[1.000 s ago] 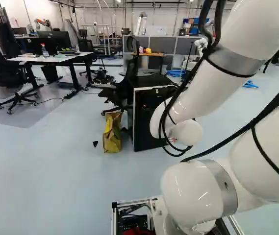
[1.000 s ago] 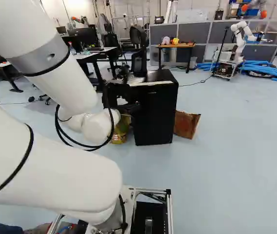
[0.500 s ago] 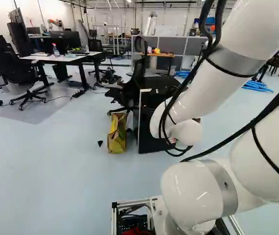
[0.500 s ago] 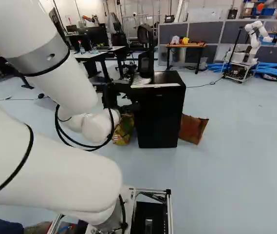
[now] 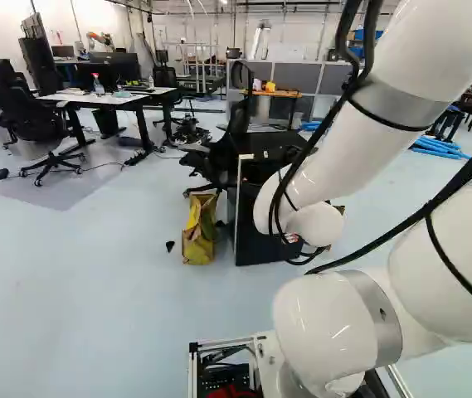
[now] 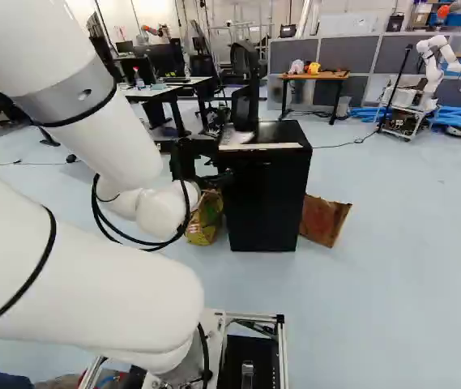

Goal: Grab a drink from the fridge

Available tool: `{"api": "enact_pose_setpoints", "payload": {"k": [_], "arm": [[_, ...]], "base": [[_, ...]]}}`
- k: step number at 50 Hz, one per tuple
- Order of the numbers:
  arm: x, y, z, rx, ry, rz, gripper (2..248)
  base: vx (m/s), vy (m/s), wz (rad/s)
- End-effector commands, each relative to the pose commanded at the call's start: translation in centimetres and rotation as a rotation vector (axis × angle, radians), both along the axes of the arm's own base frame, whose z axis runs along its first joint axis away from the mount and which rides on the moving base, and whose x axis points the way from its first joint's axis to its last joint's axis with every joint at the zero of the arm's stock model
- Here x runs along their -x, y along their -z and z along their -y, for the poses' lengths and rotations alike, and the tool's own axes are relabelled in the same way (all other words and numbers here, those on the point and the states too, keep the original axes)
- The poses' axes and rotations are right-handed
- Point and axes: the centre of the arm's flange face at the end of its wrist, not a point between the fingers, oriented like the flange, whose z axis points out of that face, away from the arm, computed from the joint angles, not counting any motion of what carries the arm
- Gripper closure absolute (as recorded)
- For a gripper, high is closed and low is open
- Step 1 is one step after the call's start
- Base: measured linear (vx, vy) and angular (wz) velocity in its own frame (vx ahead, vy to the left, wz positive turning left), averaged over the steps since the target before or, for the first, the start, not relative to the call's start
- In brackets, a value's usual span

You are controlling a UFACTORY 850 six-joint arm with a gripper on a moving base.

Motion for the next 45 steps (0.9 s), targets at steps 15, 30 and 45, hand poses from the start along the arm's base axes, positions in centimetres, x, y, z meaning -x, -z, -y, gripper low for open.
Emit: {"api": "enact_pose_setpoints", "payload": {"k": [15,30,45], "arm": [[0.00,0.00,0.00,0.000,0.000,0.000,3],[0.00,0.00,0.00,0.000,0.000,0.000,3],[0.00,0.00,0.00,0.000,0.000,0.000,3]], "base": [[0.066,-0.030,0.003],[0.067,-0.030,0.003],[0.063,-0.032,0.002]]}}
